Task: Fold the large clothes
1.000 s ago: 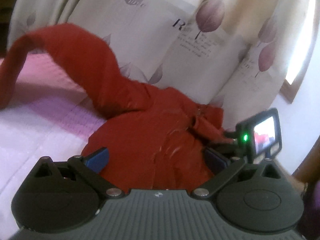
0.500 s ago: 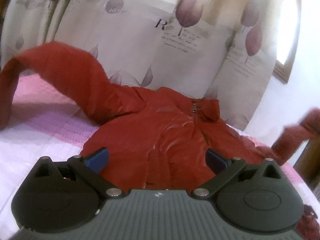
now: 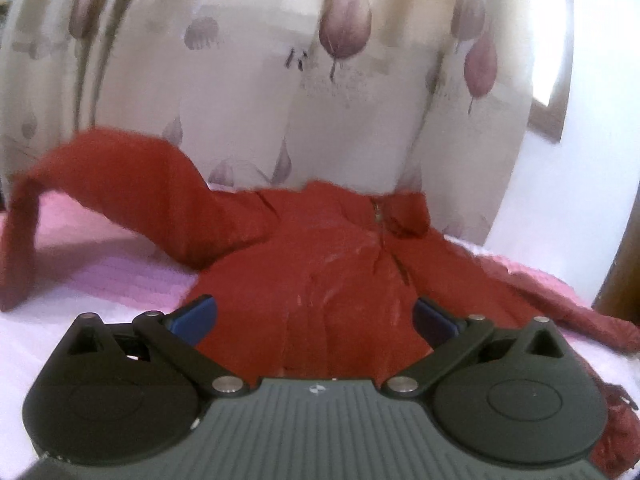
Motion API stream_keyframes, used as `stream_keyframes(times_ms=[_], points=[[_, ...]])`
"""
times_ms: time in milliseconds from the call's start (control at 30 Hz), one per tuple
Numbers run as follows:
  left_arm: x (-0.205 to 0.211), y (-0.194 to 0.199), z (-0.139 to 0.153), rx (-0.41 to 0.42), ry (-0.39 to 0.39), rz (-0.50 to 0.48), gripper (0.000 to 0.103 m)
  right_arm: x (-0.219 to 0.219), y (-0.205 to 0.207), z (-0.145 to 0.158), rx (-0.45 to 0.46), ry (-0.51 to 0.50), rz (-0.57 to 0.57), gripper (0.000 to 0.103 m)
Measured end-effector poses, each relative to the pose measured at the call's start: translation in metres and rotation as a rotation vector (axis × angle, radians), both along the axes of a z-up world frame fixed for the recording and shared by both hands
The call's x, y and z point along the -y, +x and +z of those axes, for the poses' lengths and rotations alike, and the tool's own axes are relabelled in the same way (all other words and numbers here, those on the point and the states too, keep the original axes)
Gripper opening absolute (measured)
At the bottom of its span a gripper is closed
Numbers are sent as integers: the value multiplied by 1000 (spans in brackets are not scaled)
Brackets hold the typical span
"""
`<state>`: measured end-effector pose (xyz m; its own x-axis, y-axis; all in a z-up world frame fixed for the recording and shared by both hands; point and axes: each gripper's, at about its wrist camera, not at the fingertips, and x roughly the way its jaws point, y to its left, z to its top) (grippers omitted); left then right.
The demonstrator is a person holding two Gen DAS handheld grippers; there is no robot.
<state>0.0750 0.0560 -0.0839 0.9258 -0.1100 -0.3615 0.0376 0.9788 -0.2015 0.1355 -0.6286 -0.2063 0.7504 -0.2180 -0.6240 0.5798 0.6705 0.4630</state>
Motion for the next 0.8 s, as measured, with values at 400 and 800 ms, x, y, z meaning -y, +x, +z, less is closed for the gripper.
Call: stream_keyframes(times_ms=[400,800], points=[[-137,4,-14,46,-274,301,103,-109,-104,18,295,18,250,76],[-224,-22,39,342,-299,679,103,-159,-110,40,257,-15,338,78]])
